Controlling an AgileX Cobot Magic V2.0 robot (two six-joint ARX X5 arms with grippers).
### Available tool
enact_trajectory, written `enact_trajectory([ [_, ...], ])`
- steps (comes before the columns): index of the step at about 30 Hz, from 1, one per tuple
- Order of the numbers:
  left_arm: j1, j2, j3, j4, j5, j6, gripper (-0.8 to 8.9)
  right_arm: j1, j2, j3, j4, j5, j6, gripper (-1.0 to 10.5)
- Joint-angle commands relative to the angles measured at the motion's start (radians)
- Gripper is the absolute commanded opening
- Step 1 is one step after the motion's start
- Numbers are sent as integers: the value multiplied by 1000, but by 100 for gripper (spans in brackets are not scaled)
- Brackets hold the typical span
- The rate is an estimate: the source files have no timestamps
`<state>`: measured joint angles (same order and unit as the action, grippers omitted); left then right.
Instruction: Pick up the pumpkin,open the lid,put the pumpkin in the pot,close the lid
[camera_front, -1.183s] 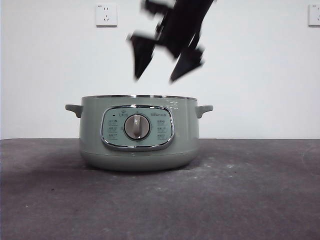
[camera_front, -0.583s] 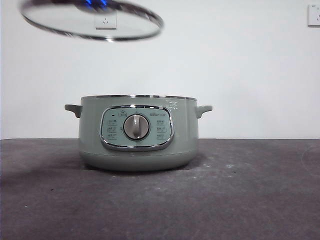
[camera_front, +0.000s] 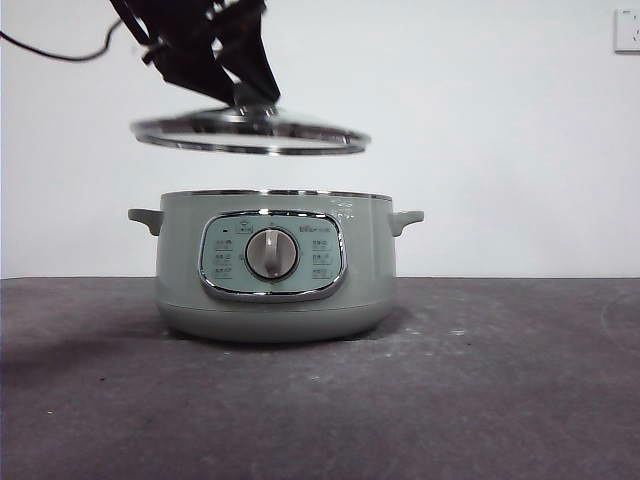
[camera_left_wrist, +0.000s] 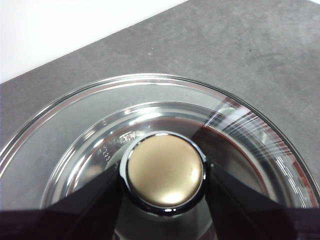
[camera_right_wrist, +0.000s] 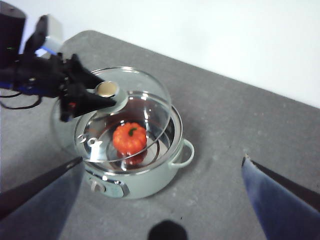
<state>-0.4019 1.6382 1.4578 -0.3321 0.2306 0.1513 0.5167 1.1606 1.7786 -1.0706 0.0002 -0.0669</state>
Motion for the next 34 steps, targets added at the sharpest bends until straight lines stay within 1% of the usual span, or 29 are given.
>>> enact_trajectory([
  [1,-7,12,3,79,10,11,-8,2,-3,1,-19,-2,10,598],
  [14,-25,117,3,111,6,8,-8,2,-3,1,-43,-2,10,598],
  [34,-29,134,3,79,10,6,3,2,-3,1,-61,-1,10,598],
])
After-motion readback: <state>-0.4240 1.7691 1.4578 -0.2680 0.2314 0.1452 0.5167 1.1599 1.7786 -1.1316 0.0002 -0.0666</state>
